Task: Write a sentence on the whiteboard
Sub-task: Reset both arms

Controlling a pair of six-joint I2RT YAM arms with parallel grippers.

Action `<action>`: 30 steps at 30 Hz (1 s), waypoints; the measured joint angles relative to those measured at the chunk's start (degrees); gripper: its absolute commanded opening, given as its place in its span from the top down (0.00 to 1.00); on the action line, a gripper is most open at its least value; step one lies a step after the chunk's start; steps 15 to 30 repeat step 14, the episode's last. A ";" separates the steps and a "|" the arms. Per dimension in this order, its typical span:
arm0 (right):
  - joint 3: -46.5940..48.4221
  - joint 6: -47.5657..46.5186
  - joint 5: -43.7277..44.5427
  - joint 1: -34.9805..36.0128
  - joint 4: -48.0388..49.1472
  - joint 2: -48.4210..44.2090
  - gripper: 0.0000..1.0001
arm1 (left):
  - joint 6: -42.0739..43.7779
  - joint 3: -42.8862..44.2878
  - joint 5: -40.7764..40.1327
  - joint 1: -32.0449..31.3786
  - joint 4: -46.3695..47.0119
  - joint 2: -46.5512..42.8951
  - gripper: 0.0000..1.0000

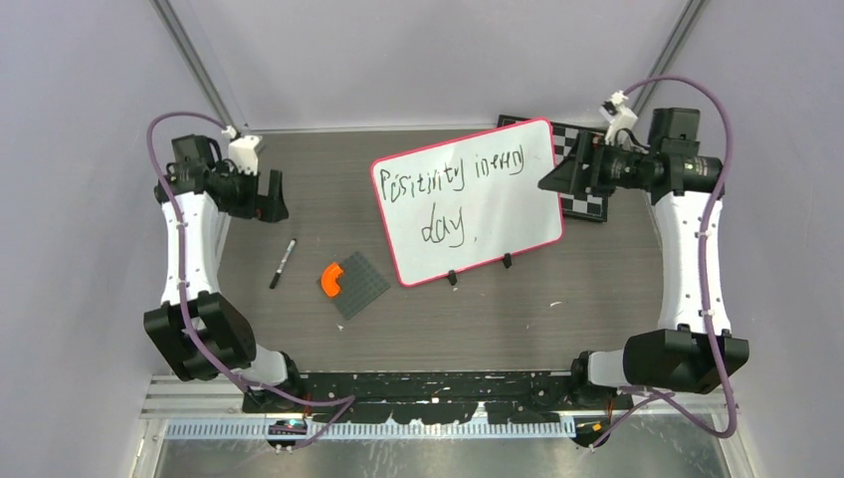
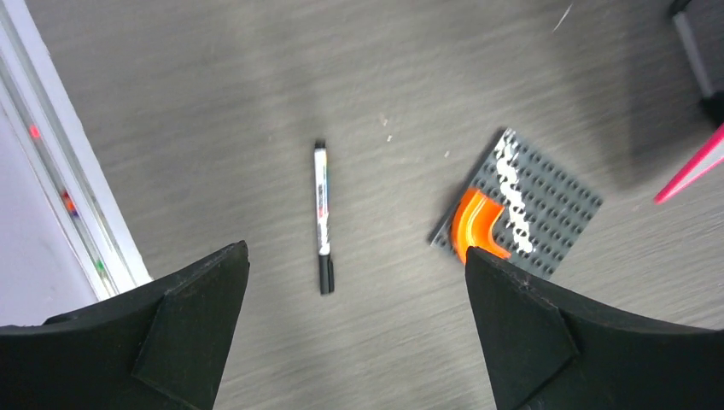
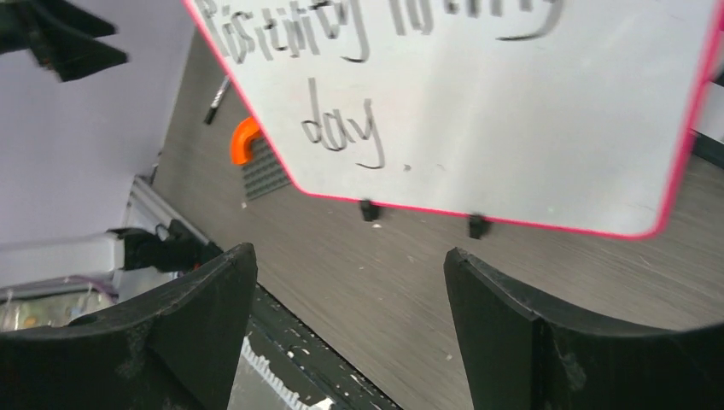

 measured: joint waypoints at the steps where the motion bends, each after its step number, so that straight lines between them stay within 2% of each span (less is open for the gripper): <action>1: 0.02 -1.46 0.39 -2.21 -1.20 0.11 0.14 | -1.55 2.05 0.22 -0.90 -0.04 0.28 0.00; 5: -0.26 -6.88 2.14 -10.86 -5.35 1.90 0.13 | -7.85 4.11 1.46 -3.67 0.94 0.17 0.00; 10: -3.89 -12.92 3.37 -20.09 -7.98 5.38 0.12 | -14.60 -1.46 -0.55 -10.01 4.46 -0.46 0.00; 14: -7.82 -16.17 3.41 -24.90 -8.81 6.88 0.10 | -17.59 -5.53 -2.16 -13.55 5.60 -0.48 0.00; 30: -7.82 -16.17 3.41 -24.90 -8.81 6.88 0.10 | -17.59 -5.53 -2.16 -13.55 5.60 -0.48 0.00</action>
